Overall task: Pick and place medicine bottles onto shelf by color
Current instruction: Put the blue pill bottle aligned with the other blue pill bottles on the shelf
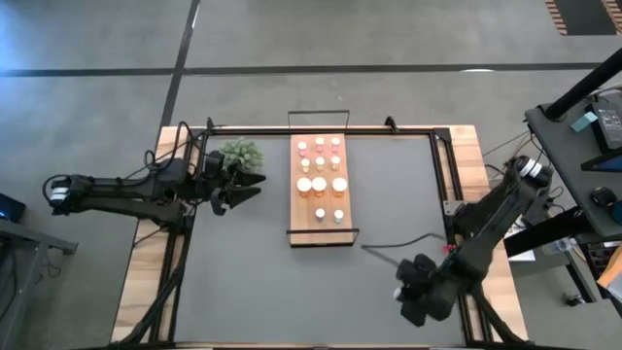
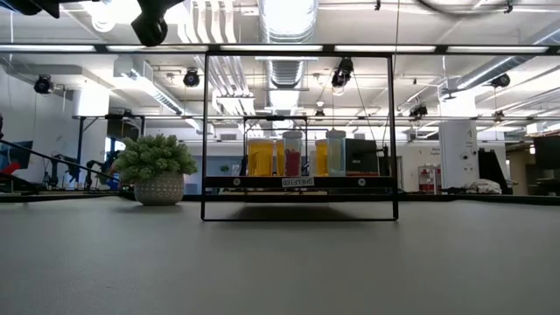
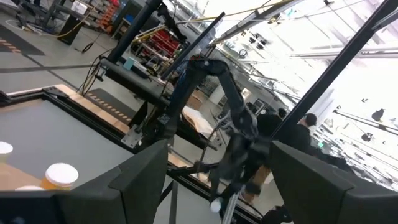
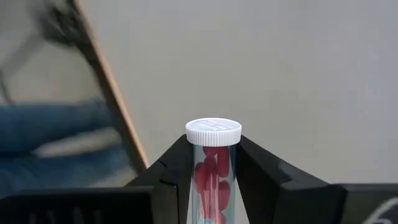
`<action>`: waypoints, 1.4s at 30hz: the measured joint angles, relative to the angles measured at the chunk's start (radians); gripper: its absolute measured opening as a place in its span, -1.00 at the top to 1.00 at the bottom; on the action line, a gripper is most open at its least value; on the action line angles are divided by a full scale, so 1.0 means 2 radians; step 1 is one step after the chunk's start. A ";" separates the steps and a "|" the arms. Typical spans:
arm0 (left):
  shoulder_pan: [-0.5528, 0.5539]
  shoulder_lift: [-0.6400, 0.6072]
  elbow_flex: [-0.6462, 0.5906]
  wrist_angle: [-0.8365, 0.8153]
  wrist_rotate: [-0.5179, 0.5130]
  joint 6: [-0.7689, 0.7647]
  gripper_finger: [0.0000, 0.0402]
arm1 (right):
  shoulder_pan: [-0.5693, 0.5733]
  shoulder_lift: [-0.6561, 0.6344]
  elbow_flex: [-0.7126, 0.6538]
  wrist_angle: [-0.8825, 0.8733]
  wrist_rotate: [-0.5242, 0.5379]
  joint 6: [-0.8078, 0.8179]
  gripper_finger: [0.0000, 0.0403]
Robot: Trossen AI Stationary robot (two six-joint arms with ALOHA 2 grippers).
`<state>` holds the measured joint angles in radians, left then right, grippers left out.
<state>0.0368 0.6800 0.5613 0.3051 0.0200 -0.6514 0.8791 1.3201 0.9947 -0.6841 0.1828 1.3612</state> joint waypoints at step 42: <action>0.000 0.081 0.016 0.105 -0.098 0.259 -0.31 | -0.451 0.213 0.385 0.401 -0.031 -0.602 0.52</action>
<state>0.0372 0.8412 0.5932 0.5143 -0.1767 -0.1341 -0.0227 1.7459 1.7638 0.1181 0.1211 0.1581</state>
